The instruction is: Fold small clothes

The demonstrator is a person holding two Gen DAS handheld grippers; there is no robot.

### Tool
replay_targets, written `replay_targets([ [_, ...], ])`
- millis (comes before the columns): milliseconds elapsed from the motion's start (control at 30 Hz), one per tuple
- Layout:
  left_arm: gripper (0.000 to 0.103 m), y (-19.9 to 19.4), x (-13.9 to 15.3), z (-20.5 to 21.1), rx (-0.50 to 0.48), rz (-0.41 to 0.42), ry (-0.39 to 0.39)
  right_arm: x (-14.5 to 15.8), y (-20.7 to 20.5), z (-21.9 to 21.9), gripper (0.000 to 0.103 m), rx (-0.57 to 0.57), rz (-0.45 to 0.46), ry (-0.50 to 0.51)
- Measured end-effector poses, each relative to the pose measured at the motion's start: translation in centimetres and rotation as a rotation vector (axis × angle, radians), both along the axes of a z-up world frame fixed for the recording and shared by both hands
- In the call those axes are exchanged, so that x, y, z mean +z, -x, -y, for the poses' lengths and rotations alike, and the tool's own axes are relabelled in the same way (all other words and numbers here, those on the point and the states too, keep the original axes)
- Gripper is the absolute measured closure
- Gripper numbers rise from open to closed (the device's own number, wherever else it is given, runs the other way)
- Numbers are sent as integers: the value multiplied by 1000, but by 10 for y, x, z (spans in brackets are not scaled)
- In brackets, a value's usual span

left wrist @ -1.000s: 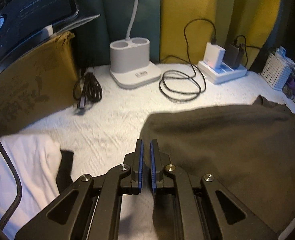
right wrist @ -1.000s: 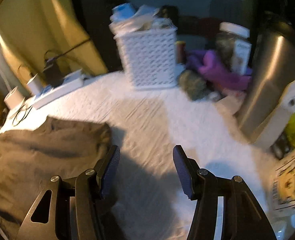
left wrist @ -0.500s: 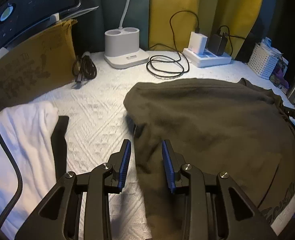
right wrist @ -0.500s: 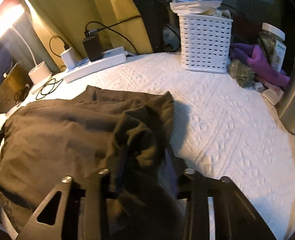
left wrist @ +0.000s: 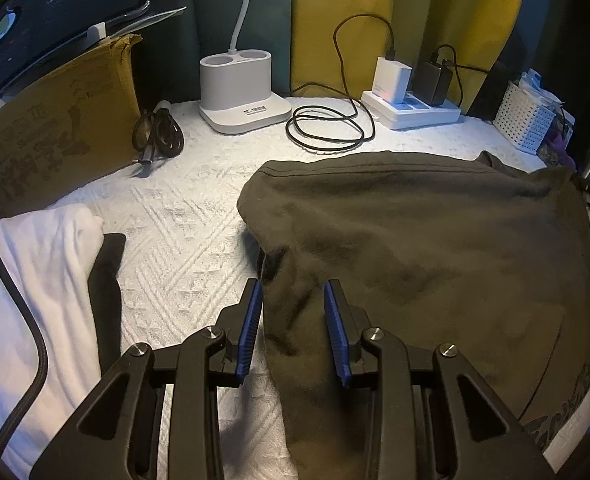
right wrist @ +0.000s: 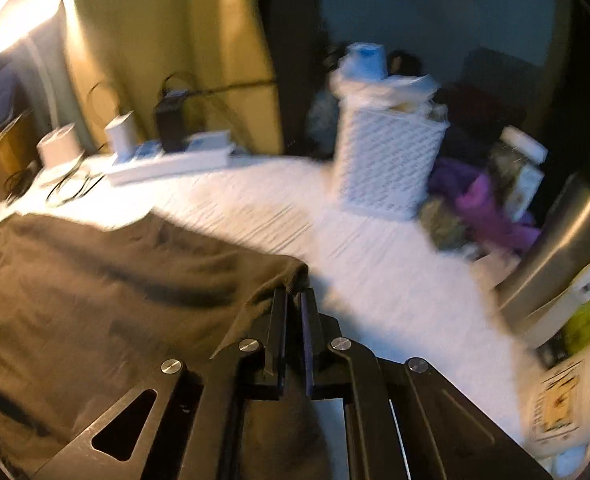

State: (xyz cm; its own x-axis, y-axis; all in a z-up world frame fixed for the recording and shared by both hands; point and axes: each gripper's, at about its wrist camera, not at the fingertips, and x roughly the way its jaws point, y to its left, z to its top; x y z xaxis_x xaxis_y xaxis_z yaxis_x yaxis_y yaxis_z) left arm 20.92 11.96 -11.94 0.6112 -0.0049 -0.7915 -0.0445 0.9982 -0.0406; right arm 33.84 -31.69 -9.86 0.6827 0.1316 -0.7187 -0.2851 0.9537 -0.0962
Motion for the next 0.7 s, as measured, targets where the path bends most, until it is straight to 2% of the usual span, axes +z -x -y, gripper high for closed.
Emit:
replay_targets([
  [100, 71, -4, -2, -3, 15, -4, -14, -1, -15, 8, 97, -11, 6, 14],
  [233, 71, -11, -8, -10, 55, -32, -23, -42, -41, 4, 97, -5, -90, 79],
  [333, 71, -7, -4, -10, 55, -32, -28, -45, -38, 1, 96, 3, -56, 114],
  [433, 71, 4, 0, -12, 57, -29, -34, -44, -35, 7, 88, -19, -60, 106],
  [467, 71, 11, 3, -12, 59, -25, -38, -42, -33, 10, 79, -32, -55, 117],
  [500, 71, 16, 5, -13, 59, -20, -41, -41, -30, 14, 64, -55, -47, 135],
  [533, 70, 22, 6, -13, 60, -16, -42, -40, -27, 19, 45, -76, -41, 145],
  [567, 65, 29, 8, -14, 62, -11, -42, -40, -23, 22, 36, -92, -39, 142],
  [600, 58, 38, 10, -15, 66, -6, -41, -40, -18, 26, 32, -102, -37, 131],
  [700, 56, 62, 16, -18, 76, 13, -35, -38, 1, 37, 32, -104, -46, 108],
])
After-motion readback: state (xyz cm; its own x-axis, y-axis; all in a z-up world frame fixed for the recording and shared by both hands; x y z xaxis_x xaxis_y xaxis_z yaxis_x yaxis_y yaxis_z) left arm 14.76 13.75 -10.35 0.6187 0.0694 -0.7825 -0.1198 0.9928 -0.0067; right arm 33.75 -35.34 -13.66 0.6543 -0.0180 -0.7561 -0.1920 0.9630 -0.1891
